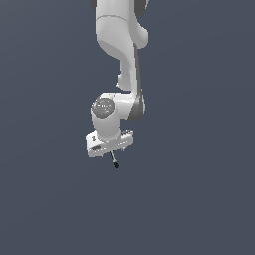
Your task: Pick up the object and move it to a goal position.
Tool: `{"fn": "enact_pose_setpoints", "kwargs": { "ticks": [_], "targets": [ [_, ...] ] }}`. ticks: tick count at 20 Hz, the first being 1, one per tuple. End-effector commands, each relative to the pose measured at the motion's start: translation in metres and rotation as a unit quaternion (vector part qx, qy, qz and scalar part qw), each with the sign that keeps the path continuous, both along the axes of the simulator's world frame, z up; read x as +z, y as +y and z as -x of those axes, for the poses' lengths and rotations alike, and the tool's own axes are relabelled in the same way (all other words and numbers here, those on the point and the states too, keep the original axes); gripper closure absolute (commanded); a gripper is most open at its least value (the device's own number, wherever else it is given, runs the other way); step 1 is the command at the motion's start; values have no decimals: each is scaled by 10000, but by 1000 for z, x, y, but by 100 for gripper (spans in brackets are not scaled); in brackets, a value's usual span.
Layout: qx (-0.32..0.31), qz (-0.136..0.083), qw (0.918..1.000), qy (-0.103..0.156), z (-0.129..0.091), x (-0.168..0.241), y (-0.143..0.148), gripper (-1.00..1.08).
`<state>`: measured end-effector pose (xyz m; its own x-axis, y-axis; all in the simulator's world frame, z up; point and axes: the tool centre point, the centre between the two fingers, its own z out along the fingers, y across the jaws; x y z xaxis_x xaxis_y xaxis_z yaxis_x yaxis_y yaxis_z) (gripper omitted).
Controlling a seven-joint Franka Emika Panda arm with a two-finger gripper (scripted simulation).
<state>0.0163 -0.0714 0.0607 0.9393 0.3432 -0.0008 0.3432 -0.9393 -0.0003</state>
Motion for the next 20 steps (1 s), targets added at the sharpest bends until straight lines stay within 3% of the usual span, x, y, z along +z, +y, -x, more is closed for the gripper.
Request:
{"fn": "enact_pose_setpoints", "kwargs": {
  "ticks": [1, 19, 20],
  "targets": [
    [0, 0, 10000, 0, 0, 0, 0, -92],
    [20, 0, 10000, -4, 0, -51, -1, -92],
    [20, 0, 10000, -4, 0, -51, -1, 108]
  ]
}}
